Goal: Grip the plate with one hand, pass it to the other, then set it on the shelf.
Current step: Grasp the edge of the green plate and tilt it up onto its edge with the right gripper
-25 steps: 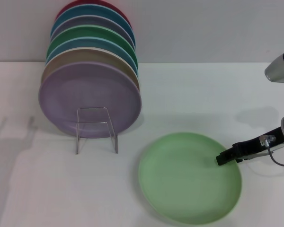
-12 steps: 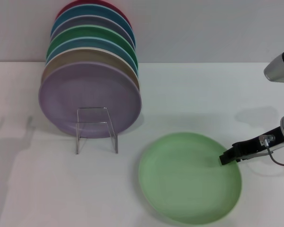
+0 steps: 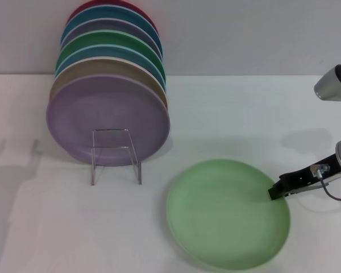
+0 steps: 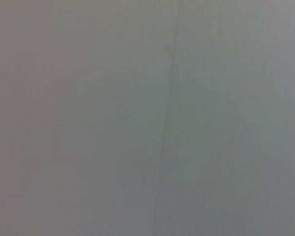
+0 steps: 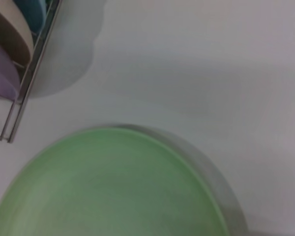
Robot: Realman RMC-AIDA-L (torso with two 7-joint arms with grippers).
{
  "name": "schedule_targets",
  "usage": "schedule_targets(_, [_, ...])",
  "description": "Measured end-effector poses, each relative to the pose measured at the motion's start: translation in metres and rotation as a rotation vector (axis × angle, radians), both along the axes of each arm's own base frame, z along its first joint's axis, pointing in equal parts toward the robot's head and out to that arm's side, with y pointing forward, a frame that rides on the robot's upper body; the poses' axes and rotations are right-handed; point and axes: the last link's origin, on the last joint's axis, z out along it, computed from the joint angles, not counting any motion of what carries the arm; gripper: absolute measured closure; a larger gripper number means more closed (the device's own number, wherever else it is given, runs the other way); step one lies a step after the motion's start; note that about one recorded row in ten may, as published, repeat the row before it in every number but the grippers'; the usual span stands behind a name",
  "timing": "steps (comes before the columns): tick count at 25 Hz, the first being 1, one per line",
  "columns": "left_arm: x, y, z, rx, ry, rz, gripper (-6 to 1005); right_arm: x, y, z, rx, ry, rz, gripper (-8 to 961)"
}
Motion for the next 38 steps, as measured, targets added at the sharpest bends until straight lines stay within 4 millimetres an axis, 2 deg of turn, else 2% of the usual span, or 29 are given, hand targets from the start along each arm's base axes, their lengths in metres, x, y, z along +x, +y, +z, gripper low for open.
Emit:
schedule_targets(6, [0.0,0.0,0.0,0.0,0.0,0.0,301,-0.001,0.0,-0.001,-0.005,-0.003,0.004,827])
schedule_targets(11, [0.0,-0.001,-0.001,0.0,-0.003,0.003,302,-0.001,0.002,0.0,0.005,-0.01,0.024,832])
schedule_targets(19, [0.0,-0.002,-0.001,0.001,-0.006,0.001,304,-0.004,0.005,0.001,0.009,-0.014,0.045,939])
schedule_targets(23, [0.0,-0.002,0.0,0.003,-0.007,0.0,305,-0.007,0.005,0.006,0.03,-0.014,0.072,940])
schedule_targets(29, [0.001,-0.003,0.001,0.012,-0.007,-0.01,306,-0.015,0.007,0.026,0.089,-0.041,0.12,940])
schedule_targets(32, [0.002,-0.003,0.002,0.017,-0.009,-0.017,307,-0.013,0.011,0.046,0.152,-0.12,0.133,939])
schedule_targets(38, [0.003,-0.003,0.002,0.018,-0.01,-0.022,308,-0.018,0.019,0.062,0.235,-0.185,0.176,939])
